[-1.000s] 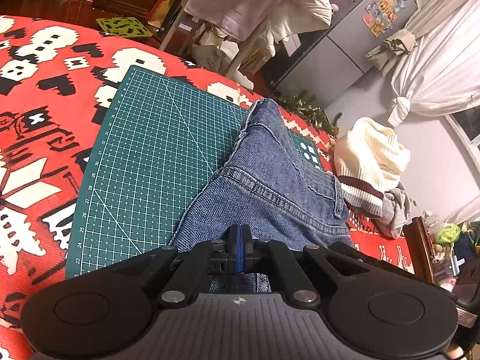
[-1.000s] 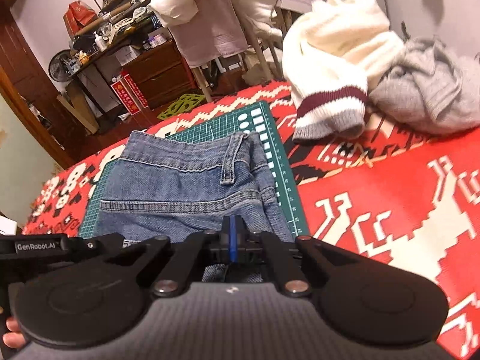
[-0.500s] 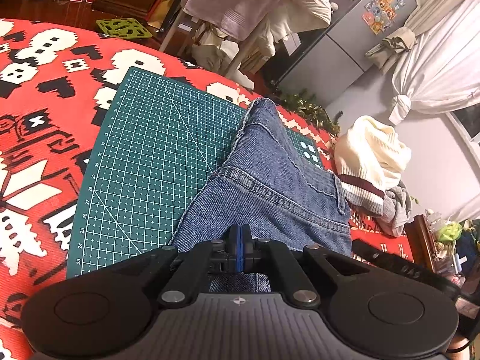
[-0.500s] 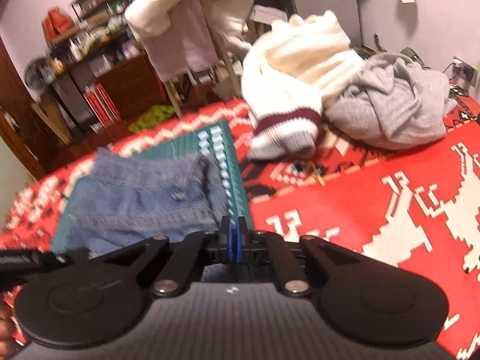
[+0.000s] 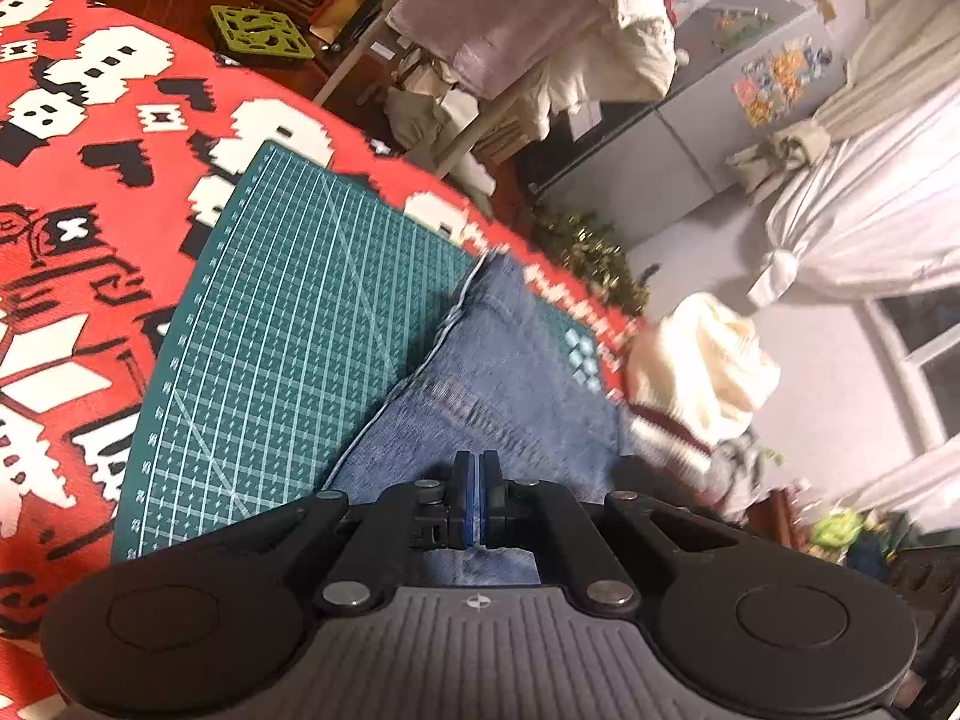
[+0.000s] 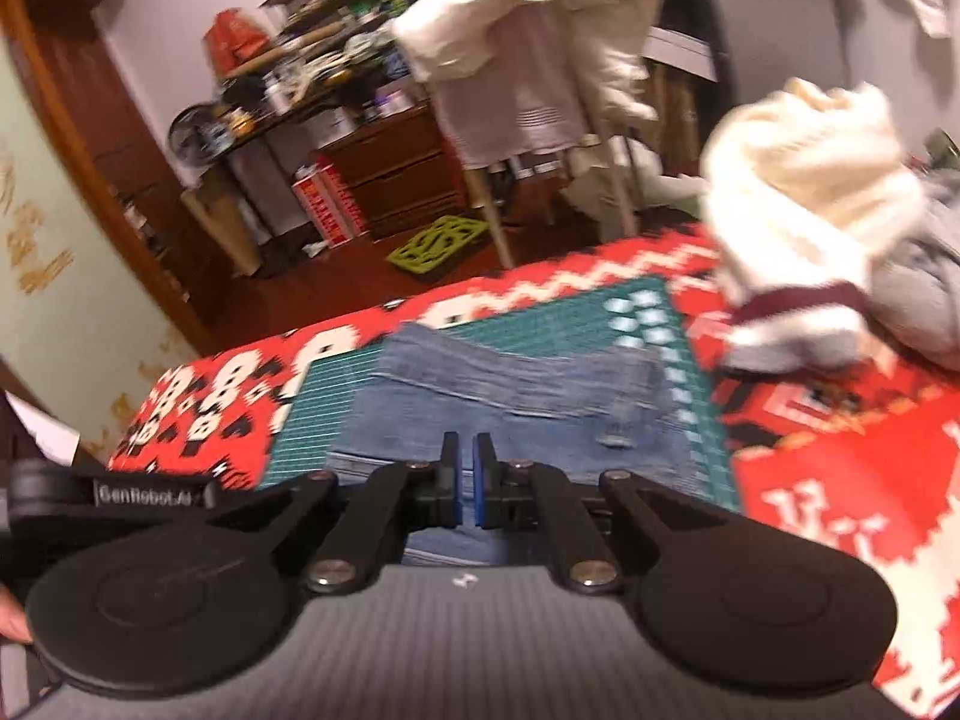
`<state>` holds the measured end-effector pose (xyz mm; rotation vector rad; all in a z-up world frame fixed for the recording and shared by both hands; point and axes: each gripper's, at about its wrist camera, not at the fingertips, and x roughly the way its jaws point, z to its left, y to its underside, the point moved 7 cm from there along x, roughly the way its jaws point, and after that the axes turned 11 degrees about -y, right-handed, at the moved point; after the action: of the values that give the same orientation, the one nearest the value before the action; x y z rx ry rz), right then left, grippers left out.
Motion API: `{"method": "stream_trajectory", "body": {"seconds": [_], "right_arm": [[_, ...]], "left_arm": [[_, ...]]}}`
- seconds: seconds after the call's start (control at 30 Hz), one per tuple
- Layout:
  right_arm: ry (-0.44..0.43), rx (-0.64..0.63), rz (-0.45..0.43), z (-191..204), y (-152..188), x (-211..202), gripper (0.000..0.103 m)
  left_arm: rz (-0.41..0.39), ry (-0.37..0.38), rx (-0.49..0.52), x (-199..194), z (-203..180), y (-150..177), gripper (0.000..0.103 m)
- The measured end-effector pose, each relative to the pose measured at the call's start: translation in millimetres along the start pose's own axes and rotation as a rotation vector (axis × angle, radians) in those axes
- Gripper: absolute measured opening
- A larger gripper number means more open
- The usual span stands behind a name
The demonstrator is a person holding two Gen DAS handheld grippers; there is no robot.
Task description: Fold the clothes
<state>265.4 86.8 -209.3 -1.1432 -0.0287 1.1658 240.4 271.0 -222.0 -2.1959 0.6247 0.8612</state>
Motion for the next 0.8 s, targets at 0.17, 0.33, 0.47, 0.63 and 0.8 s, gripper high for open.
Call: {"method": "stream_trajectory", "body": {"seconds": [0.17, 0.33, 0.47, 0.63, 0.8], "right_arm": [[-0.036, -0.032, 0.032, 25.0, -10.0, 37.8, 0.004], [0.039, -0.039, 0.105, 17.3, -2.8, 74.9, 0.004], [0.076, -0.084, 0.096, 8.1, 2.9, 79.7, 0.000], [0.067, -0.061, 0.076, 1.2, 0.3, 70.7, 0.000], [0.103, -0.063, 0.046, -8.4, -5.1, 43.5, 0.002]], "left_arm": [[-0.019, -0.002, -0.041, -2.1, 7.9, -8.7, 0.002], [0.006, -0.014, -0.084, 6.5, 21.4, -7.5, 0.001], [0.017, -0.010, -0.071, 9.2, 20.7, -5.2, 0.001], [0.033, -0.007, -0.077, 10.9, 21.6, -2.0, 0.002], [0.038, -0.011, -0.072, 10.4, 21.0, -0.8, 0.002]]}}
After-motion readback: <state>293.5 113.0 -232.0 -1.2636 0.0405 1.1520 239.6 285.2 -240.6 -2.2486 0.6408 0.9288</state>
